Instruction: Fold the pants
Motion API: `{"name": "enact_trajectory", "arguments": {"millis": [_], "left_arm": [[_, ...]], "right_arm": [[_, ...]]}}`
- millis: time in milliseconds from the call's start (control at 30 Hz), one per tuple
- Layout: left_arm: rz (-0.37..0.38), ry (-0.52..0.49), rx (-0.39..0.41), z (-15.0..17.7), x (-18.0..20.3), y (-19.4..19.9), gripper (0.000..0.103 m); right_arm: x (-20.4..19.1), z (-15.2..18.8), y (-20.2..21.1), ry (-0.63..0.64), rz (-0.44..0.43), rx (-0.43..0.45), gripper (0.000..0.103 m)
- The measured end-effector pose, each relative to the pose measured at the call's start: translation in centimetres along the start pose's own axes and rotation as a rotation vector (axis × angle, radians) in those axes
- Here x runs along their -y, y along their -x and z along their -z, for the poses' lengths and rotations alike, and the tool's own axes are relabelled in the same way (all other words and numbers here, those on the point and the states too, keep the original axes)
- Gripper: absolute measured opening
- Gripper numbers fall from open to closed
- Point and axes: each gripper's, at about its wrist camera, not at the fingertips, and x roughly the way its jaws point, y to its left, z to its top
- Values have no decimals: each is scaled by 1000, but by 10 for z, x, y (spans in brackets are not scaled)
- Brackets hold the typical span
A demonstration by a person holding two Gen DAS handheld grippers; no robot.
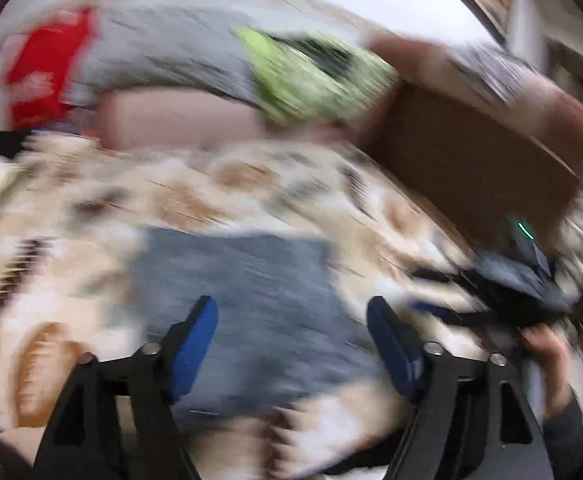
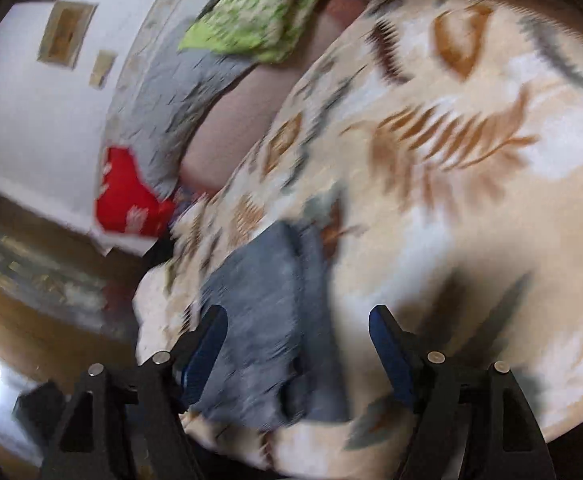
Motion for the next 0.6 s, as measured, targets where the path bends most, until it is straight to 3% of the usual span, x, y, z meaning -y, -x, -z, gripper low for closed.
{"name": "enact_trajectory", "arguments": {"millis": [100, 167, 267, 333, 400, 433, 533, 567, 600], "left_arm": [[-147, 78, -56, 2, -44, -15, 84], [-177, 96, -116, 11, -55, -30, 84], [-165, 97, -173, 26, -56, -51, 84], [-150, 92, -189, 34, -55, -57, 84], [-144, 99, -197, 40, -56, -62, 84], [-136, 109, -197, 41, -57, -61, 84], [-119, 128, -173, 36, -63, -55, 84], [-125, 126, -142, 32, -63, -52, 84], [-135, 123, -115, 30, -65, -47, 84]], "right_arm": [[-13, 16, -20, 9, -7, -99, 77], [-18, 23, -32, -9, 0, -146, 77], [-30, 30, -29, -25, -13, -130, 77], [-41, 33, -25, -58, -118, -127, 77], [-54, 36, -40, -68, -220, -202, 77], [-58, 38, -47, -51, -222, -220, 77], [-30, 45, -82, -65, 6, -254, 77], [-10, 48, -86, -130, 22, -243, 66], [0, 50, -81, -185, -35, -207, 66]]}}
